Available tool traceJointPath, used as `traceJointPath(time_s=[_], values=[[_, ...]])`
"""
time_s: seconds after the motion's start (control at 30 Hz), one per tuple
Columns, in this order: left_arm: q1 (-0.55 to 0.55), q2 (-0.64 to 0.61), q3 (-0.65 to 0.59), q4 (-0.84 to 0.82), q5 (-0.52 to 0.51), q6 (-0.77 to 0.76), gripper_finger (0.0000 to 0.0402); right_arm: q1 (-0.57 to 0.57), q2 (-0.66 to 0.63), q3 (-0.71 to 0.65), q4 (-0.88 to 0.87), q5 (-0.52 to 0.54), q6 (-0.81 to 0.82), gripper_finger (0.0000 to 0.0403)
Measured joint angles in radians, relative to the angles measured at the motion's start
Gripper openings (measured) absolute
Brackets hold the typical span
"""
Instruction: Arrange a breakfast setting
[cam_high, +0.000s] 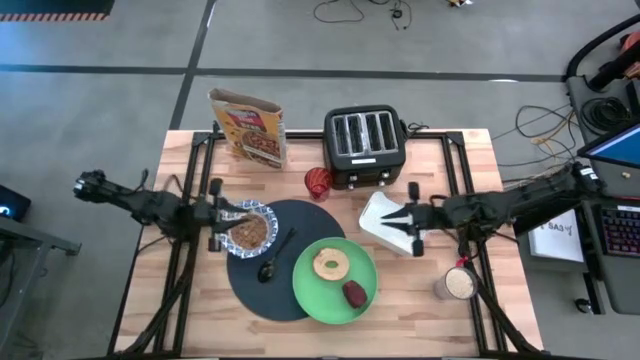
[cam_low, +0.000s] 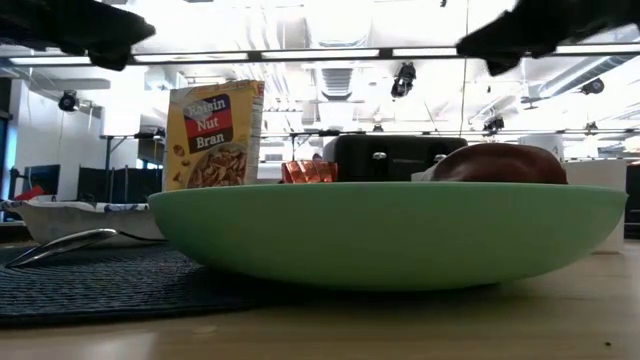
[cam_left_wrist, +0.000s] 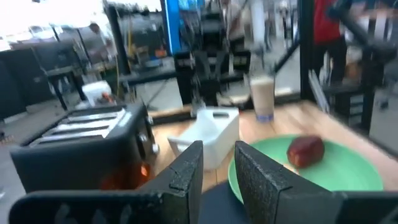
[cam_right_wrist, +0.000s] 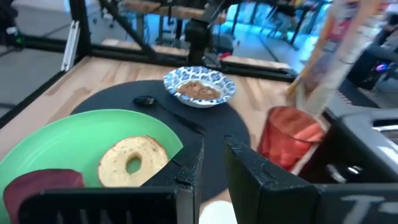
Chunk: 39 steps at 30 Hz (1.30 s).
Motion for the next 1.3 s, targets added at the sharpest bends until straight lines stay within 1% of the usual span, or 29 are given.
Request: traceJointPath(time_s=[0.17,0.23,0.27,0.37,0.6,0.67,0.73,0.8,0.87,0.97,1.03,1.13,1.3], values=[[0.0,-0.198,-0.114,0.01,-0.007,0.01,0.0076,0.0,-0.185,-0.092,-0.007,0.047,-0.038,0.0052],[0.0,-0.273,-0.179,0.046,-0.01,0.009,0.0076,-0.001,-0.262,-0.124,-0.006,0.048,-0.055,0.0052],[0.0,-0.289,-0.21,0.08,-0.01,0.008,0.0076,-0.001,-0.303,-0.138,-0.01,0.048,-0.063,0.0051],[0.004,-0.277,-0.276,0.189,-0.026,0.008,0.0076,0.0,-0.429,-0.184,-0.026,0.048,-0.07,0.0048],[0.008,-0.261,-0.277,0.198,-0.013,-0.077,0.0076,0.001,-0.701,-0.322,-0.093,0.014,-0.058,0.0047],[0.009,-0.261,-0.277,0.173,-0.021,-0.086,0.0076,0.0,-0.703,-0.386,-0.096,0.015,-0.067,0.0047],[0.009,-0.257,-0.277,0.146,-0.075,-0.114,0.0076,-0.001,-0.698,-0.434,-0.034,0.006,-0.087,0.0047],[0.009,-0.254,-0.277,0.096,-0.159,-0.163,0.0076,-0.003,-0.675,-0.432,-0.063,-0.005,-0.096,0.0047],[0.01,-0.232,-0.276,0.101,-0.246,-0.216,0.0076,-0.004,-0.661,-0.433,-0.049,-0.016,-0.104,0.0047],[0.009,-0.205,-0.276,0.094,-0.377,-0.228,0.0076,-0.003,-0.654,-0.434,-0.047,-0.031,-0.135,0.0048],[0.01,-0.184,-0.276,0.088,-0.451,-0.229,0.0076,-0.005,-0.652,-0.434,-0.052,-0.005,-0.15,0.0048],[0.01,-0.16,-0.274,0.086,-0.472,-0.23,0.0076,-0.005,-0.638,-0.434,-0.049,0.045,-0.158,0.0048],[0.01,-0.126,-0.268,0.085,-0.472,-0.233,0.0076,-0.005,-0.63,-0.434,-0.049,0.047,-0.134,0.0048]])
